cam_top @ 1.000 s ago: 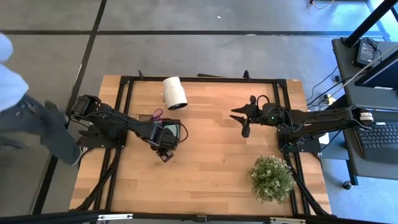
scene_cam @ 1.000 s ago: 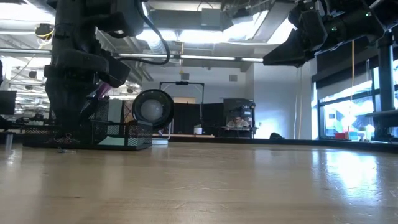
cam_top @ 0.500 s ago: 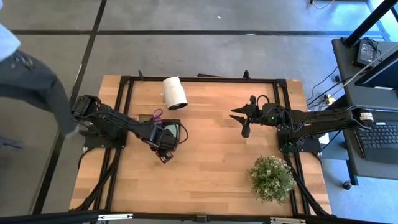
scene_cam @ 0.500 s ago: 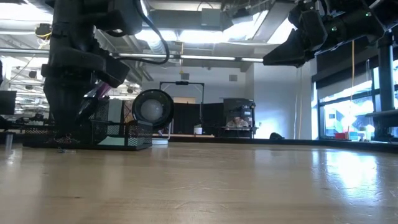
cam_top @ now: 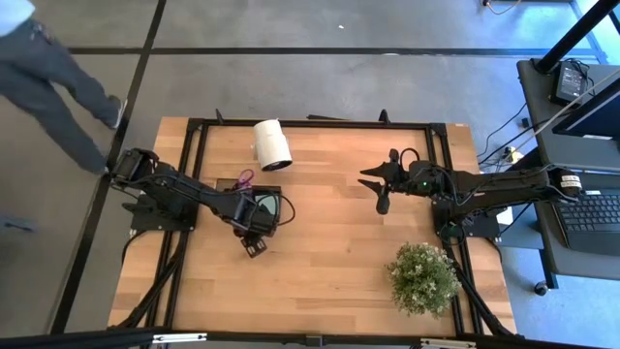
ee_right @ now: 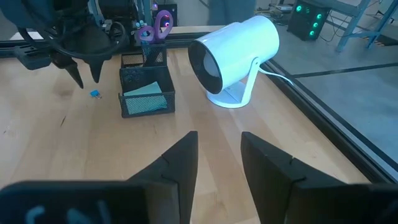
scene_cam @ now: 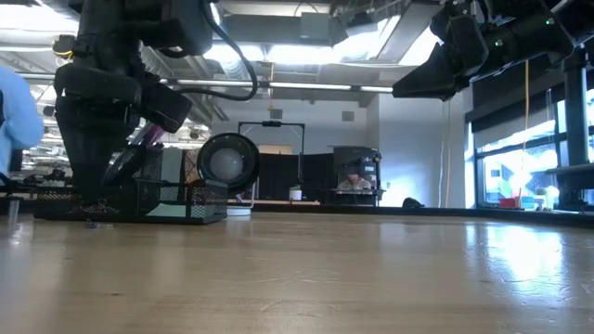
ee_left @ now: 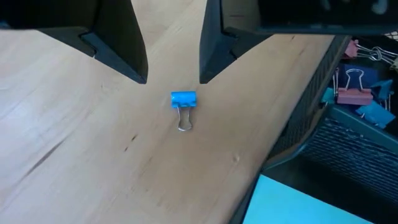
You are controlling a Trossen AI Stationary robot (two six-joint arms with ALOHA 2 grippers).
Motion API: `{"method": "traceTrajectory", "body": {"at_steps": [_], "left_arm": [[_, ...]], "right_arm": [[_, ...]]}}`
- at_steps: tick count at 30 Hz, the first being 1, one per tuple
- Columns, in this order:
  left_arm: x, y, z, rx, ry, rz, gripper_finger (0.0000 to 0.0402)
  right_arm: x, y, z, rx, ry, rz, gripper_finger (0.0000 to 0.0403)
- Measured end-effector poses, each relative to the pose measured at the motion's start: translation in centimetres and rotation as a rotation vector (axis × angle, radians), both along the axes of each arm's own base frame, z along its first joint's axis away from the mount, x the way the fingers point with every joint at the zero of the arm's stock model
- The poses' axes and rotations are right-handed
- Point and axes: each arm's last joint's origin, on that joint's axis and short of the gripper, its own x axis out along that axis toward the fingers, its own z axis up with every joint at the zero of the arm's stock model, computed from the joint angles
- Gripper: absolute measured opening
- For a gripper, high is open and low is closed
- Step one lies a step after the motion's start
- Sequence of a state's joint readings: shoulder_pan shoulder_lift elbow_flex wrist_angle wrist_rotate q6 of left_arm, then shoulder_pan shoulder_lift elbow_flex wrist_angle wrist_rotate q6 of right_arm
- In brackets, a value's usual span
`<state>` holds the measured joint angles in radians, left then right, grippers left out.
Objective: Pick and place office supplies into organizer
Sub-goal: Put the blue binder clip into the black desk organizer
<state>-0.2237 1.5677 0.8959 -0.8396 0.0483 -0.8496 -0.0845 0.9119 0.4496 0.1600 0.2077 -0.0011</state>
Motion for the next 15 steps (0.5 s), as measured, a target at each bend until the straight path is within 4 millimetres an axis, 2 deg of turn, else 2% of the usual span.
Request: {"method": "traceTrajectory", "body": {"at_steps": [8, 15], "left_arm": [[0.04, 0.03, 0.0, 0.012, -0.007, -0.017, 0.0174], [0.26, 0.01, -0.49, 0.025, 0.003, 0.001, 0.0172]], "right_arm": [[0.0, 0.0, 0.0, 0.0, 0.0, 0.0, 0.0126], [0.0, 0.0, 0.0, 0.0, 0.0, 0.0, 0.0126]]}}
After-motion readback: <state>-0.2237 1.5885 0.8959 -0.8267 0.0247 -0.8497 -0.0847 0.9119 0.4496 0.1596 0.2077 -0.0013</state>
